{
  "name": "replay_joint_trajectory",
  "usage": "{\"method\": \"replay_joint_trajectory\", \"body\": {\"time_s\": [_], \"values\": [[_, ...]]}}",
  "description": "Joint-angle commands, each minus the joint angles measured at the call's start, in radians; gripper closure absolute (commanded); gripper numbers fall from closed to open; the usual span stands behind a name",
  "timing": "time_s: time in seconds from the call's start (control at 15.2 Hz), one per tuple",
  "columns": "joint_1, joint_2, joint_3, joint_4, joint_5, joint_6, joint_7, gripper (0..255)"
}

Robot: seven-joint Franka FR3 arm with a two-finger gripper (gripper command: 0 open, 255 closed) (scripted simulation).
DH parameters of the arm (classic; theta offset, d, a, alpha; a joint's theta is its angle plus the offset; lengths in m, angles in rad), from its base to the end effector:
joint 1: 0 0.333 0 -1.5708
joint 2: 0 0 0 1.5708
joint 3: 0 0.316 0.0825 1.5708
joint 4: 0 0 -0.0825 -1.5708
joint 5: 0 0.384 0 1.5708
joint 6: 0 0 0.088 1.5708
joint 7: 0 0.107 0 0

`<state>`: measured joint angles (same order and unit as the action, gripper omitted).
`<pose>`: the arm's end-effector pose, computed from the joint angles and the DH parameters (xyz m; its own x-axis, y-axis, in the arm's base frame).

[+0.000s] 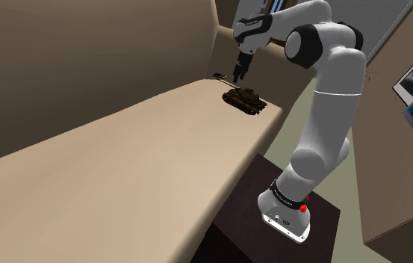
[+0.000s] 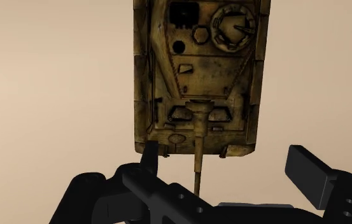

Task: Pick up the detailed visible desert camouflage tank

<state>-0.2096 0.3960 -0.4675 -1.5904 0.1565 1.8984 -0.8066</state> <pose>0.5421 -0.3742 0.4219 0.9934 0.1031 -0.0509 0.1026 -0.9947 -0.0112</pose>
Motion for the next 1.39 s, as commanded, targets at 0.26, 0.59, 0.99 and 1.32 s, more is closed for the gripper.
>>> {"method": "replay_joint_trajectory", "body": {"time_s": [0.26, 0.59, 0.99, 1.32], "values": [[-0.018, 0.059, 0.01, -0.005, 0.025, 0.057, -0.024, 0], [-0.02, 0.07, 0.013, -0.023, 0.031, 0.086, -0.029, 255], [-0.021, 0.072, 0.013, -0.022, 0.032, 0.086, -0.029, 255], [-0.018, 0.061, 0.011, -0.01, 0.026, 0.064, -0.024, 255]]}}
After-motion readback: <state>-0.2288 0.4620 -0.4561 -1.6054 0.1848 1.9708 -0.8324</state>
